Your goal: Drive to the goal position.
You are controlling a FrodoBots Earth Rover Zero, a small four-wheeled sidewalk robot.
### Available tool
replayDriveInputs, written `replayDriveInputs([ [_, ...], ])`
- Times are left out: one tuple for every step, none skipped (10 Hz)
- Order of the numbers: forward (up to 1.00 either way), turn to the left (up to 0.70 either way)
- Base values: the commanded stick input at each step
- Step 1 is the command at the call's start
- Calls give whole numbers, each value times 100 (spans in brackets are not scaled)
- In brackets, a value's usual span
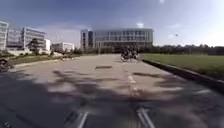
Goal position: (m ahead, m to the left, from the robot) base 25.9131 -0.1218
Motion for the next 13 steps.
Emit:
replayDriveInputs([
  [70, 0],
  [70, 0],
  [70, 0],
  [70, 0],
  [70, 0],
  [70, 0],
  [70, 0],
  [70, 0],
  [70, 0],
  [70, 0],
  [70, 5],
  [70, 14],
  [70, 14],
])
